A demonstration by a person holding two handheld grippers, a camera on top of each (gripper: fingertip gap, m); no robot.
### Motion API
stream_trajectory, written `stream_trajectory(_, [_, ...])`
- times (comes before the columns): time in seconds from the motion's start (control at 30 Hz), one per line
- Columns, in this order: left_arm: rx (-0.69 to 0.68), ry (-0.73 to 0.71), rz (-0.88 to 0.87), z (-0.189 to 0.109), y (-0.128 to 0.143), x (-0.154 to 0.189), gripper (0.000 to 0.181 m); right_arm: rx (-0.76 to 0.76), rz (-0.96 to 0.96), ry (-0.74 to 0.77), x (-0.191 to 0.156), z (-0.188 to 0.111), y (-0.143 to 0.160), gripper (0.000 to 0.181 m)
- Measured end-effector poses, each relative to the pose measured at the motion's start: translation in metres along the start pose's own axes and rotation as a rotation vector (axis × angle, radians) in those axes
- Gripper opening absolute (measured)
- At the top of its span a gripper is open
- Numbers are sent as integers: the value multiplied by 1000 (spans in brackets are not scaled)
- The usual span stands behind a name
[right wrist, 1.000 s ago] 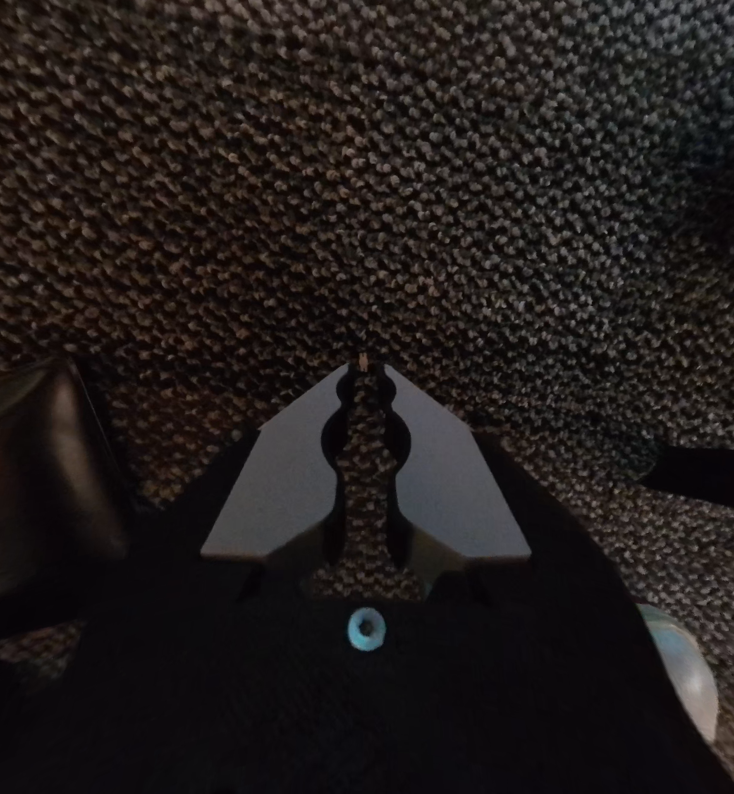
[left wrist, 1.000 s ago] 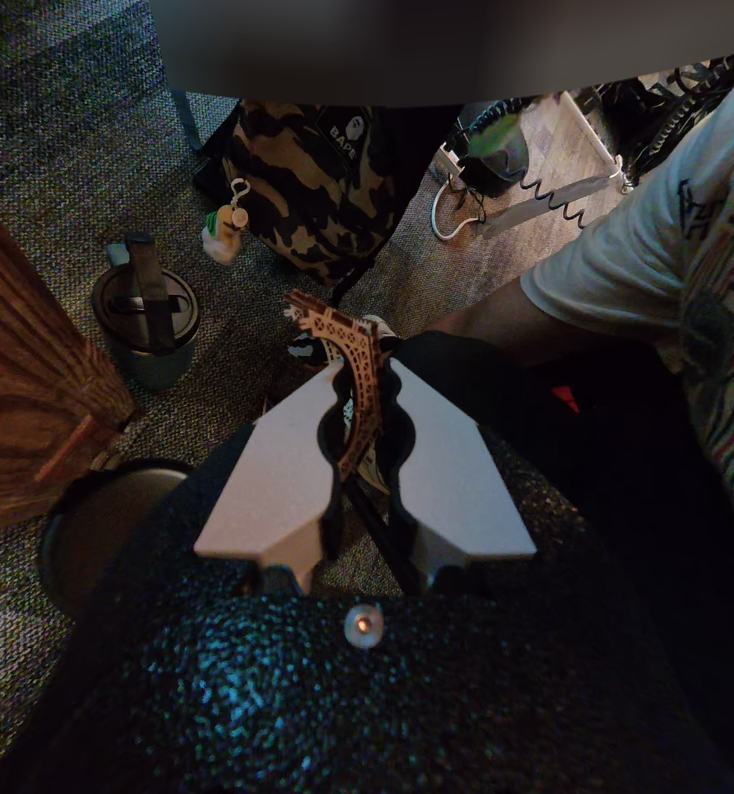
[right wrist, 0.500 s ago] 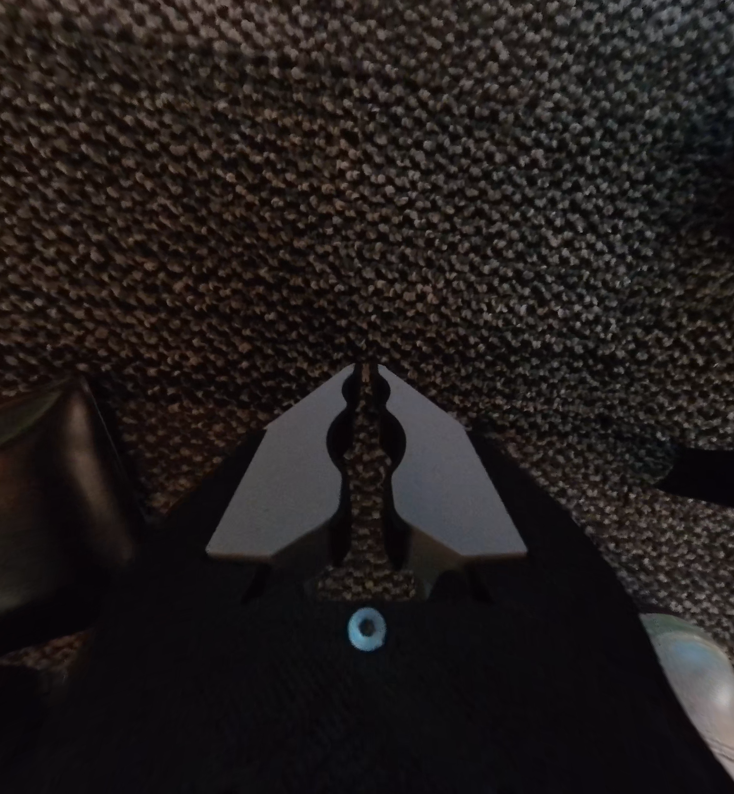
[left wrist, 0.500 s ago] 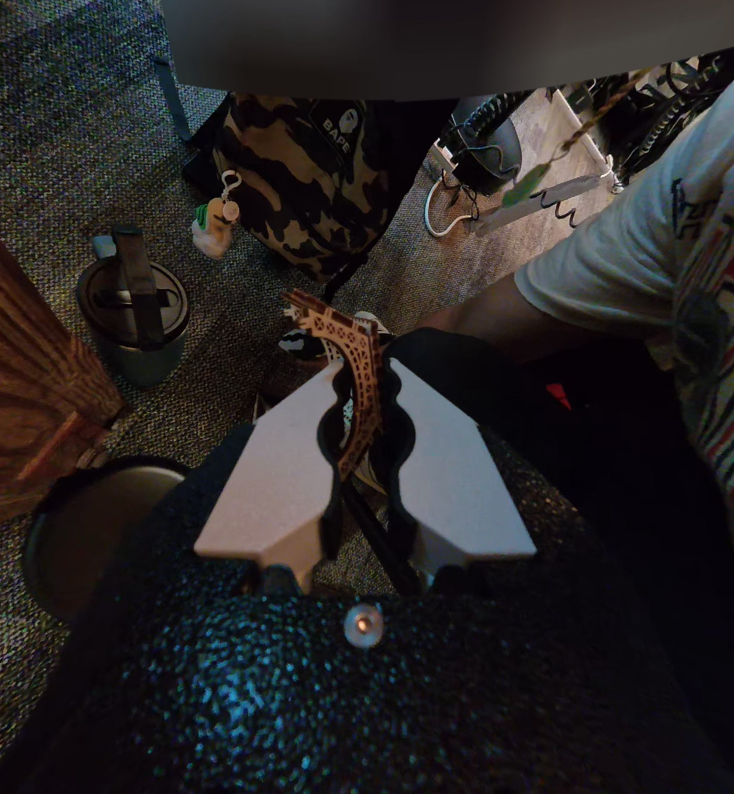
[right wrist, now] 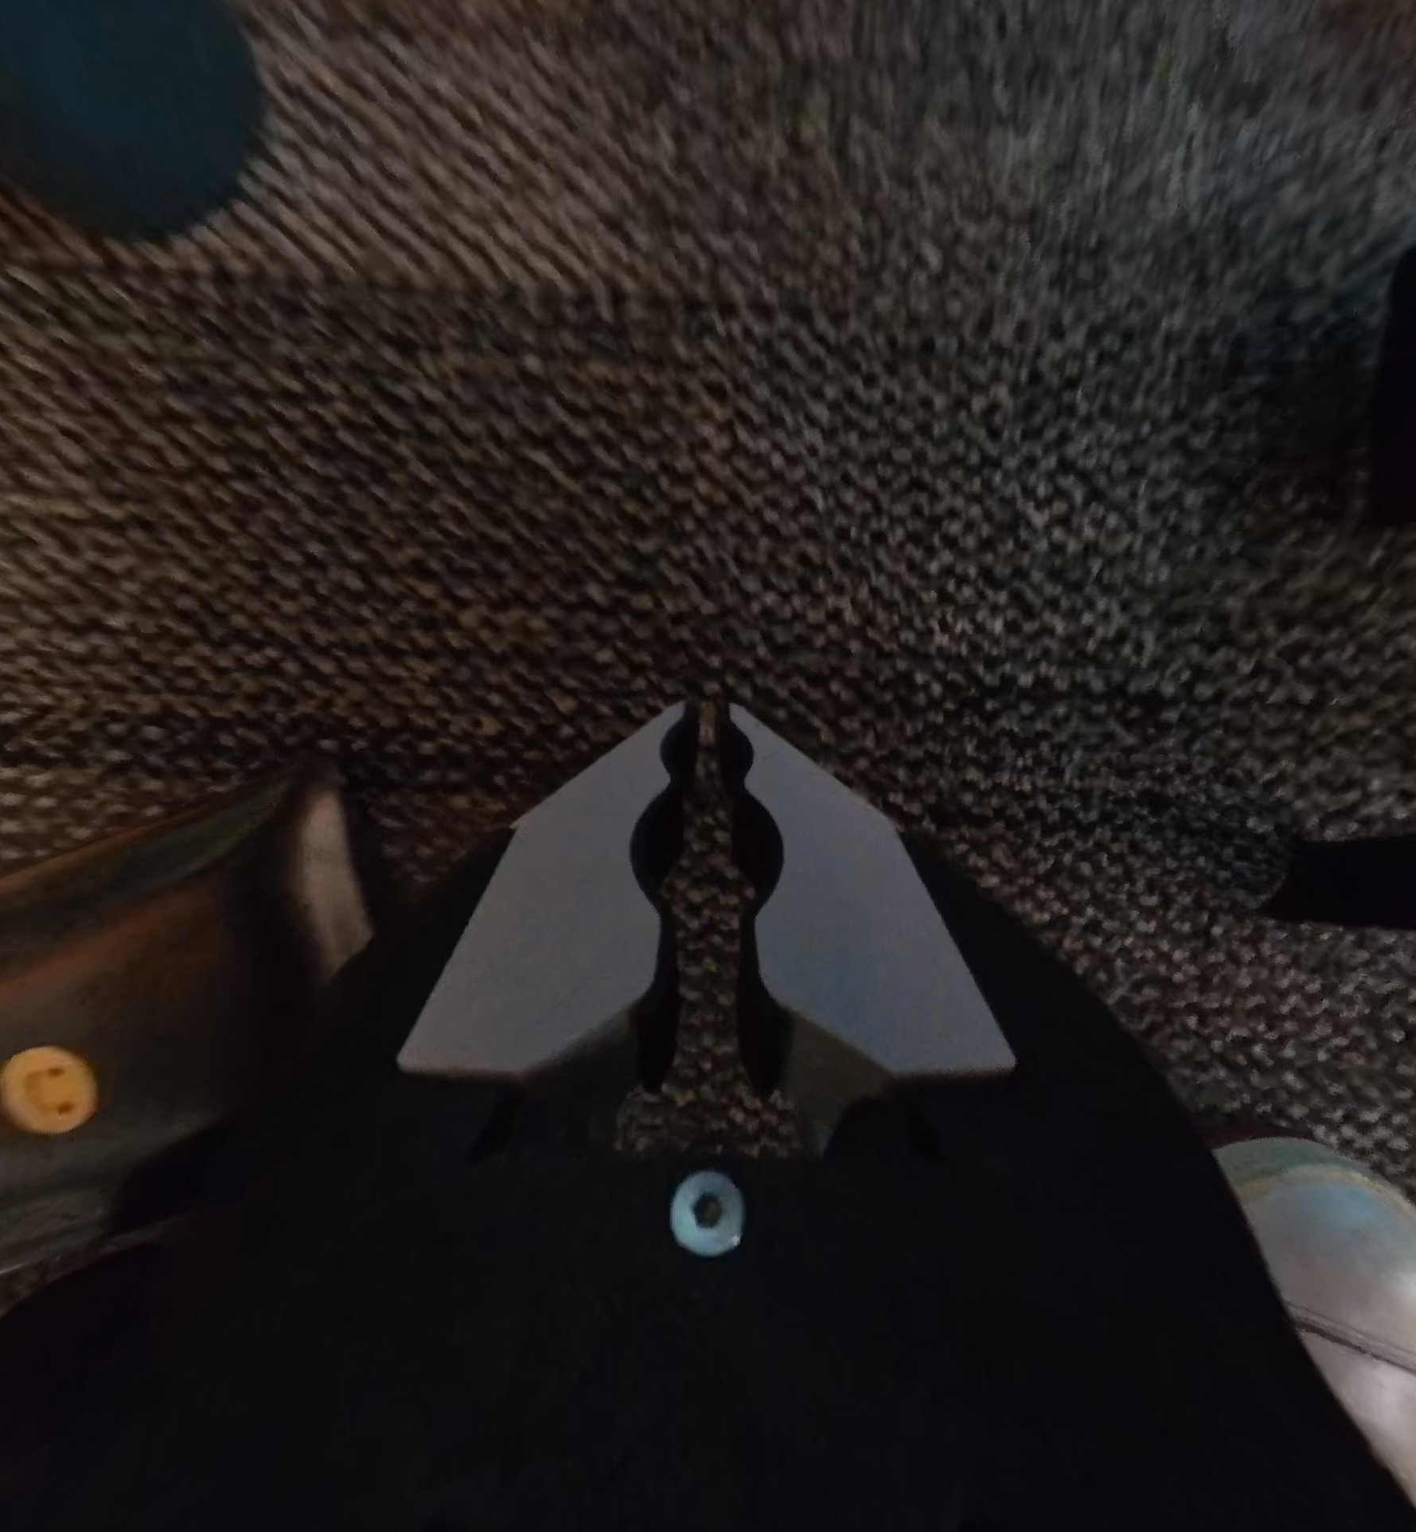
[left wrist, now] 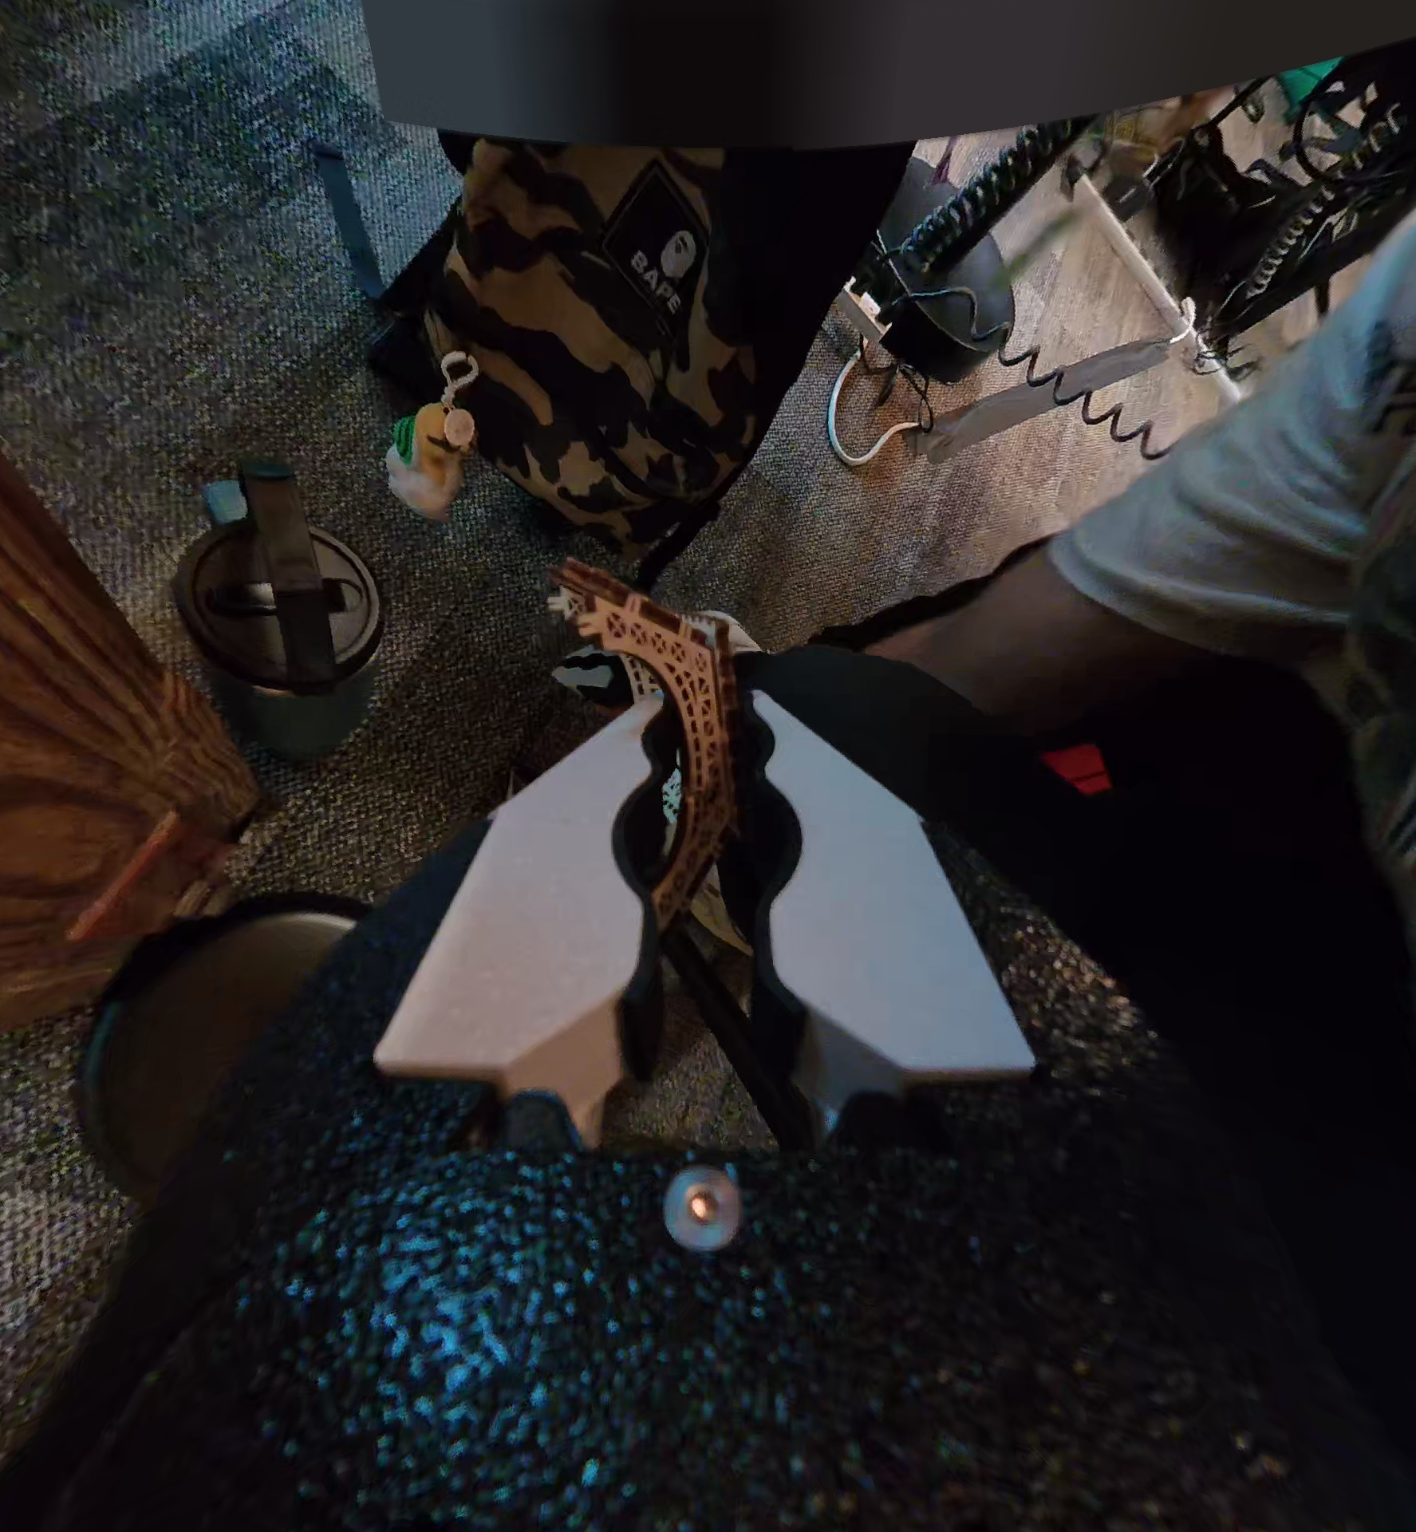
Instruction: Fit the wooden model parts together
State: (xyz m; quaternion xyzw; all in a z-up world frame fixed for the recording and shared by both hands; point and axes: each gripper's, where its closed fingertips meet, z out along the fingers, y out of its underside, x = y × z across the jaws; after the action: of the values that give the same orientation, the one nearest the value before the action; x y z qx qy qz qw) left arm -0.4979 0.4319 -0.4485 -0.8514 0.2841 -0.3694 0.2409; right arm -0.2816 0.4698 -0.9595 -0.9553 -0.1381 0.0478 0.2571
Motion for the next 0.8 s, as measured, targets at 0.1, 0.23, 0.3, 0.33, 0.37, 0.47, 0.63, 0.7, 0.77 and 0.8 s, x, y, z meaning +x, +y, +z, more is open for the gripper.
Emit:
stream_trajectory(0.1, [32,-9,25,-2,-11,4,12,105,-43,-10,-17,-32,-46,2])
stream_trajectory(0.23, [72,-19,99,-7,-29,15,12,214,-11,-25,-28,-77,-113,3])
stream_trajectory(0.3, [108,-21,142,-12,-41,24,12,332,-87,-35,-36,-120,-169,2])
stream_trajectory(0.33, [130,-18,159,-14,-48,30,12,385,-133,-40,-41,-145,-198,2])
stream_trajectory(0.37, [156,-9,175,-16,-56,37,12,432,-165,-55,-47,-172,-225,2])
stream_trajectory(0.47, [259,53,209,-25,-86,67,12,565,-213,-93,-62,-266,-294,2])
stream_trajectory(0.63, [491,187,317,-67,-162,146,12,744,-262,-116,-81,-448,-331,3])
stream_trajectory(0.7, [538,238,389,-79,-186,185,12,817,-237,-86,-77,-527,-319,3])
stream_trajectory(0.77, [574,311,476,-90,-206,232,12,900,-214,35,-58,-612,-300,3])
stream_trajectory(0.8, [584,337,529,-94,-214,255,12,931,-175,95,-45,-654,-288,2])
